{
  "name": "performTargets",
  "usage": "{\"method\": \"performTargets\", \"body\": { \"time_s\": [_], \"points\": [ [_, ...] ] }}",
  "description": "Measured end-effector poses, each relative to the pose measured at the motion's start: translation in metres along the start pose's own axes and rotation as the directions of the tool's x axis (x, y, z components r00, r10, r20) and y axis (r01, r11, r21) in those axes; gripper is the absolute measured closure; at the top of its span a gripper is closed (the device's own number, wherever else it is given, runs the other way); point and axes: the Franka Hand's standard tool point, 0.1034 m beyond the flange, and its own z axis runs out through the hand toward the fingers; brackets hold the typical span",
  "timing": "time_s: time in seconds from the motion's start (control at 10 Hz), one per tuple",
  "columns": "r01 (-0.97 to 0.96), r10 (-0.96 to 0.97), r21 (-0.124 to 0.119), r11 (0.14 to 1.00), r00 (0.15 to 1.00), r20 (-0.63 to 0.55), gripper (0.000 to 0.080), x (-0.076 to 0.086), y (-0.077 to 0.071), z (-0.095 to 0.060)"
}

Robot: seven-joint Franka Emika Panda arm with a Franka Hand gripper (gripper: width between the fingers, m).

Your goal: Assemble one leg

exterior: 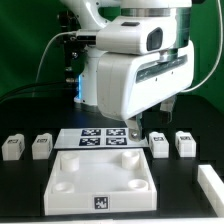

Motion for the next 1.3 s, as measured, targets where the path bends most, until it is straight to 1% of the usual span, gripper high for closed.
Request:
{"method": "performTargets", "body": {
  "time_s": [0.3, 0.4, 1.3],
  "points": [
    [0.0, 0.0, 0.0, 1.0, 1.0, 0.0, 0.015, 0.0, 0.0, 0.0],
    [0.041, -0.041, 0.0, 0.999, 0.999, 0.0, 0.015, -0.0002, 0.0001, 0.0001],
    [0.055, -0.055, 0.001, 0.999, 0.999, 0.001, 0.015, -0.0003, 0.0, 0.0005]
  ]
}}
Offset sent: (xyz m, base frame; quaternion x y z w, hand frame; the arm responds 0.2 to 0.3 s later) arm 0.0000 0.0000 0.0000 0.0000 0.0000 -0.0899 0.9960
